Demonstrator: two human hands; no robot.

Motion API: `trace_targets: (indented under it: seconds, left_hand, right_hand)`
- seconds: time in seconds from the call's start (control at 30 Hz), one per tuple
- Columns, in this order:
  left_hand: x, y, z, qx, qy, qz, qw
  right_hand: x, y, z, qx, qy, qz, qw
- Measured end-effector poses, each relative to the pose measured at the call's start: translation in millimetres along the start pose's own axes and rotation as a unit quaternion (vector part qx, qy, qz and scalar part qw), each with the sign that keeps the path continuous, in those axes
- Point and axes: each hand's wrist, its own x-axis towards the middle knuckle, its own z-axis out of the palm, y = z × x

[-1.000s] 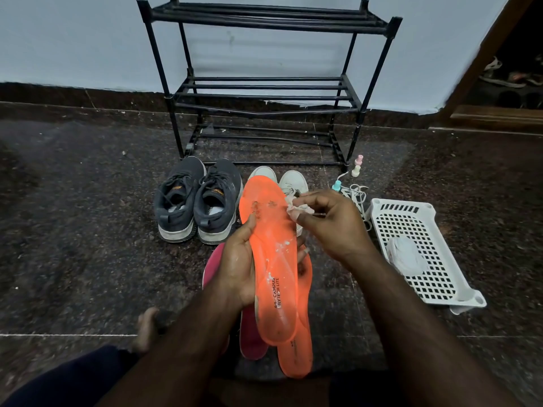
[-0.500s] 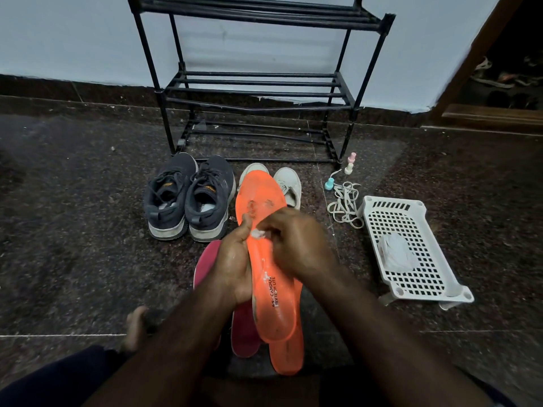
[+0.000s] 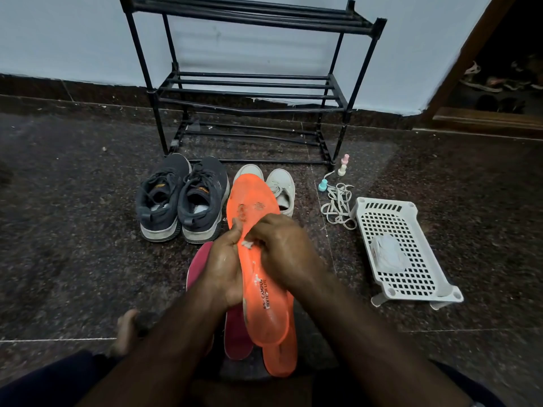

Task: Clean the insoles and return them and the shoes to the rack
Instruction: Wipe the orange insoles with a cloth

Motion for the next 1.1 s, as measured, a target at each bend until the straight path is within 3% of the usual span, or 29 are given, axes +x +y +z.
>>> trace_targets:
  seconds: [0.13, 0.33, 0.47, 0.57, 0.7, 0.87, 1.1]
  left_hand:
    - [-1.7, -1.9, 4.4, 0.012, 0.013, 0.026, 1.0]
    - [-2.3, 0.1, 2.3, -0.006, 0.02, 0.01, 1.0]
    - [-3.0, 0.5, 5.0, 0.008, 0.018, 0.036, 0.999]
    - [-2.6, -0.3, 5.4, 0.004, 0.022, 0.04, 0.999]
    - [-1.7, 2.2, 3.1, -0.009, 0.027, 0.038, 0.999]
    - [-3.5, 3.3, 7.1, -0.003, 0.011, 0.04, 0.999]
    - [-3.4, 5.2, 5.9, -0.01, 0.01, 0.042, 0.999]
  right_hand:
    - [6.3, 16.1, -8.1, -0.015, 0.041, 0.076, 0.996]
    - [-1.4, -5.3, -1.0, 0.016, -0.019, -0.003, 1.0]
    - [5.8, 14.9, -9.3, 0.004, 0.049, 0.05, 0.998]
    - [4.2, 16.0, -10.2, -0.002, 0.032, 0.071, 0.997]
    - [-2.1, 2.4, -2.1, 0.03, -0.002, 0.028, 0.999]
    - [3.4, 17.2, -8.9, 0.033, 0.059, 0.059, 0.996]
    - [0.4, 15.1, -6.1, 0.075, 0.059, 0.07, 0.993]
